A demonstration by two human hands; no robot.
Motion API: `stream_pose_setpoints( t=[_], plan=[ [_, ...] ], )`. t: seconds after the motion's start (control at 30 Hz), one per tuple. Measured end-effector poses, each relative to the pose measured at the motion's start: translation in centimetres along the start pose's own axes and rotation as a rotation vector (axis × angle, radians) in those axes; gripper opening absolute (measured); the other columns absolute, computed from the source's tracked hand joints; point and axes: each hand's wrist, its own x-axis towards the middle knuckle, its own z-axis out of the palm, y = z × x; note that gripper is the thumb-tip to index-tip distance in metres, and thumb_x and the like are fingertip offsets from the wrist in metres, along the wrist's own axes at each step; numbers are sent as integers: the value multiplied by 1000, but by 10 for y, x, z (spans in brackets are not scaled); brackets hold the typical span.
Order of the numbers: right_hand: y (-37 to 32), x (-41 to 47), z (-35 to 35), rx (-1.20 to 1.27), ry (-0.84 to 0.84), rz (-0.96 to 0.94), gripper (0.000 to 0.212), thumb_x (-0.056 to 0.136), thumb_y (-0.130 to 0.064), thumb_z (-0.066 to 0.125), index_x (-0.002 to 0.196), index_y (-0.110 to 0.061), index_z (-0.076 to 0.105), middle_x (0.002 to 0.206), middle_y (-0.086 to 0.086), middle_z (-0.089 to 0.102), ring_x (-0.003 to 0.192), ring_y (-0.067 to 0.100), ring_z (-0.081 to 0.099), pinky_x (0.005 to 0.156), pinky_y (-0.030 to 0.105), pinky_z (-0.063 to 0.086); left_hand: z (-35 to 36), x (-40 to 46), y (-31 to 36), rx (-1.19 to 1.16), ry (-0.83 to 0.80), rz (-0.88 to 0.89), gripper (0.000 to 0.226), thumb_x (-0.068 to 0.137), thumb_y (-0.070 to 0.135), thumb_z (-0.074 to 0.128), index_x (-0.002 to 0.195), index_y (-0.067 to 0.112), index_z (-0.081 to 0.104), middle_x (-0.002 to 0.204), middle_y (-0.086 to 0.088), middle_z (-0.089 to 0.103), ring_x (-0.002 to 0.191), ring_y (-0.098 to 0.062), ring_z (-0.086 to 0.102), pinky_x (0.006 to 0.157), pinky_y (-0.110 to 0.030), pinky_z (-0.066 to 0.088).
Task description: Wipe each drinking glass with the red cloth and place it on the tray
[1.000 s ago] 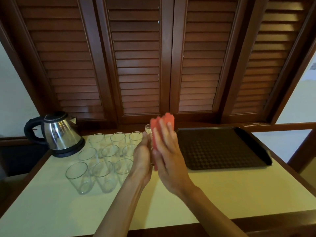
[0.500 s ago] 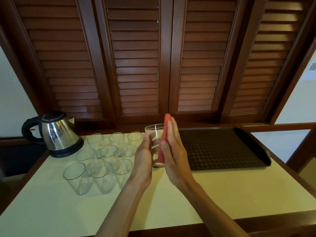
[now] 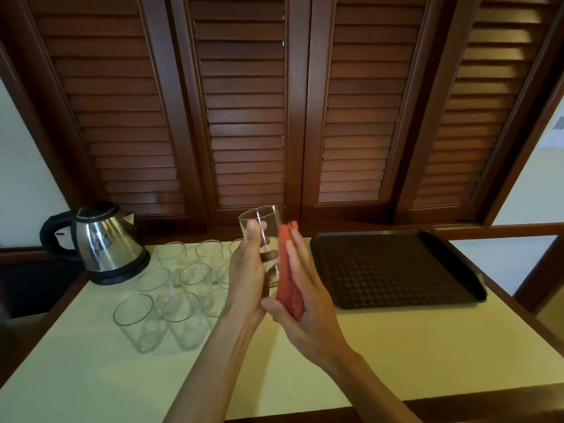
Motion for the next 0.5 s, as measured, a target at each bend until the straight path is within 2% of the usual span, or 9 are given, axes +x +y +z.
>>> stream_pose_setpoints(
  t=[0.07, 0.1, 0.13, 0.17, 0.2, 0.27, 0.33, 0.4, 0.5],
  plan=[
    [-1, -10, -1, 242, 54, 211, 74, 96, -24, 64, 159, -28, 25, 162, -5, 34, 145, 21, 39, 114, 37, 41, 0, -1, 1, -7, 11, 0, 58, 77, 63, 62, 119, 23, 69, 96, 7, 81, 97, -14, 77, 78, -33, 63],
    [-6, -10, -1, 379, 96, 333, 70, 95, -16, 63, 155, -33, 33, 150, -6, 50, 127, 24, 55, 105, 37, 50, 0, 0, 1, -14, 14, -11, 64, 76, 61, 71, 126, 20, 67, 101, 3, 81, 102, -18, 76, 83, -37, 62],
    [-11, -9, -2, 527, 149, 447, 63, 95, -7, 60, 150, -33, 43, 135, -6, 63, 109, 28, 62, 95, 40, 55, 0, 1, -1, -24, 28, -9, 68, 77, 58, 74, 131, 18, 65, 104, 0, 80, 103, -21, 75, 87, -42, 61],
    [-14, -6, -3, 671, 204, 544, 58, 96, 1, 55, 145, -30, 50, 125, -5, 69, 105, 31, 64, 95, 44, 55, 1, 1, -2, -36, 51, 6, 68, 78, 55, 73, 133, 16, 63, 102, 0, 79, 99, -20, 74, 89, -45, 60],
    [-16, -4, -6, 790, 251, 624, 56, 96, 6, 49, 140, -27, 55, 122, -3, 72, 109, 28, 67, 97, 42, 55, 1, 3, -3, -51, 83, 27, 69, 79, 53, 71, 136, 15, 62, 102, 2, 77, 96, -17, 72, 93, -48, 58],
    [-21, -3, -10, 950, 297, 750, 52, 94, 6, 44, 135, -22, 60, 123, 4, 73, 115, 20, 68, 95, 31, 52, 1, 7, -5, -97, 97, 46, 66, 82, 43, 70, 142, 16, 58, 117, -2, 72, 102, -14, 68, 103, -48, 54],
    [-25, -1, -12, 1051, 275, 787, 48, 94, 0, 43, 136, -15, 60, 124, 12, 72, 113, 22, 67, 94, 30, 49, -2, 12, -8, -154, 65, 58, 62, 86, 21, 73, 145, 15, 54, 137, -8, 67, 115, -17, 69, 96, -35, 59],
    [-24, 5, -16, 1054, 282, 792, 44, 95, -4, 45, 135, -13, 60, 124, 13, 71, 114, 22, 67, 95, 31, 50, -8, 16, -13, -185, 56, 51, 66, 78, 8, 81, 138, 13, 55, 137, -11, 67, 123, -29, 68, 90, -33, 61],
    [-21, 19, -25, 917, 346, 692, 45, 96, -18, 51, 139, -24, 60, 136, -2, 66, 126, 14, 61, 106, 35, 47, -12, 14, -15, -191, 52, 49, 63, 69, 3, 88, 122, 17, 58, 131, -13, 66, 116, -36, 71, 92, -45, 58]
  ],
)
